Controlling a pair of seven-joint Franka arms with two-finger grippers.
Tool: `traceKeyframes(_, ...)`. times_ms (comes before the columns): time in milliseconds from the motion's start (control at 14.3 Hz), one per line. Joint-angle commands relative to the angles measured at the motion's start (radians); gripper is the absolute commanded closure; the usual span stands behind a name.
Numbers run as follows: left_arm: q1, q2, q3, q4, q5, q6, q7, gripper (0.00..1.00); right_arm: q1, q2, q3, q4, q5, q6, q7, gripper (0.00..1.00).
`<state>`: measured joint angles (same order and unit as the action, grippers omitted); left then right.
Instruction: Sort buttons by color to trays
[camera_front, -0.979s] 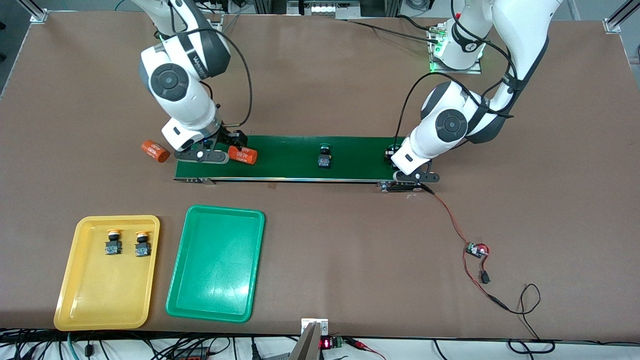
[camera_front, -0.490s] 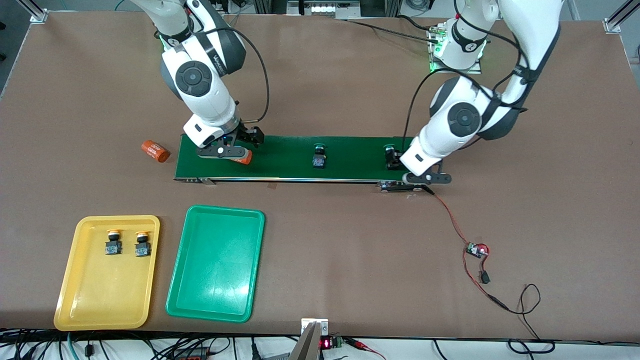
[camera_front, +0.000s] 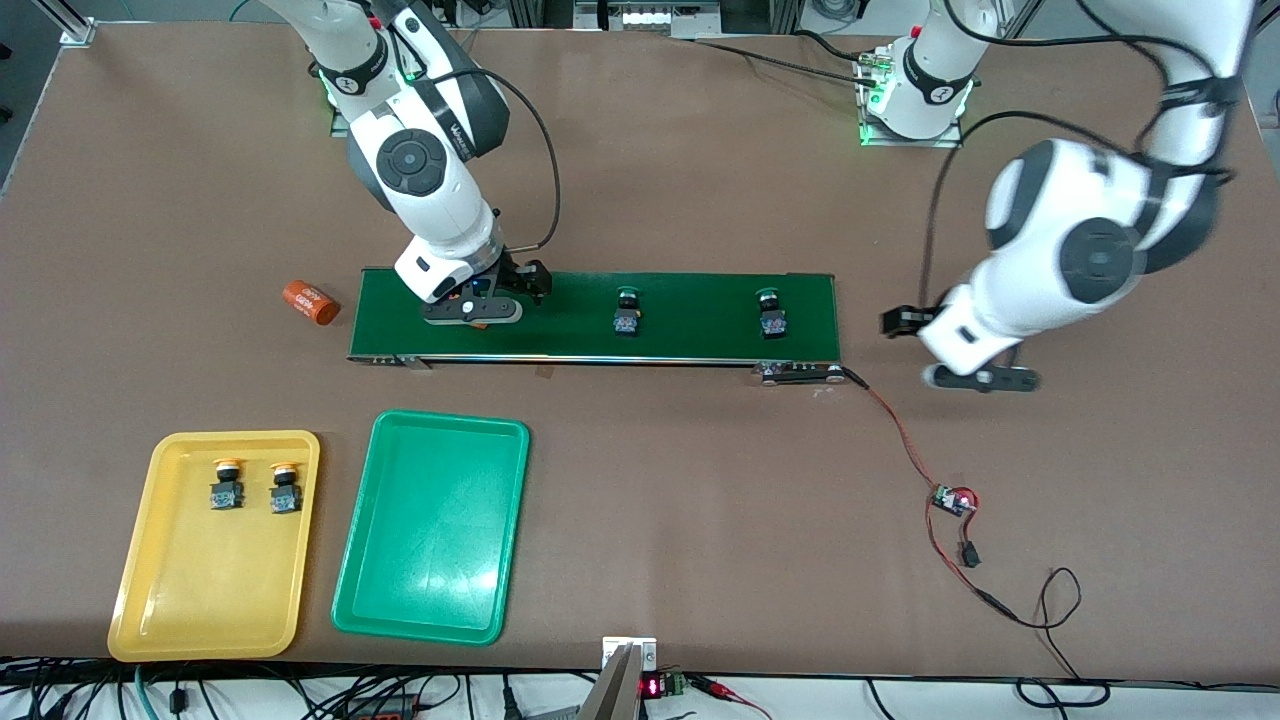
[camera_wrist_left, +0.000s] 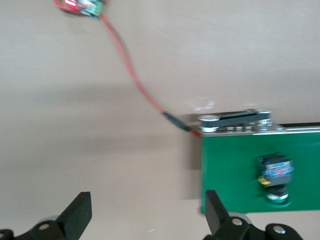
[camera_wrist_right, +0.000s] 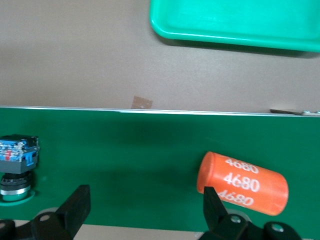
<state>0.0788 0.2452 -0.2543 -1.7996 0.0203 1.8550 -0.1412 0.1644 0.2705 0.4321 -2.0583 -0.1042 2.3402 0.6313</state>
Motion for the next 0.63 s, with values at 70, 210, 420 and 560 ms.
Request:
traceKeyframes(70, -0.039, -0.059, 0.186, 0.048, -0.022, -0.062, 0.210, 0.00, 0.010, 0.018, -0.001, 0.018, -0.025, 0.002, 0.025, 0.00)
traceKeyframes(210, -0.040, -0.082, 0.198, 0.055, -0.010, -0.056, 0.204, 0.00, 0.012, 0.018, 0.001, 0.018, -0.020, -0.001, 0.025, 0.00)
traceKeyframes(420, -0.033, -0.121, 0.198, 0.098, -0.019, -0.092, 0.195, 0.00, 0.014, 0.018, -0.001, 0.018, -0.025, -0.004, 0.042, 0.00)
traceKeyframes(560, -0.031, -0.130, 0.188, 0.138, -0.020, -0.193, 0.193, 0.00, 0.015, 0.022, -0.001, 0.018, -0.026, -0.002, 0.044, 0.00)
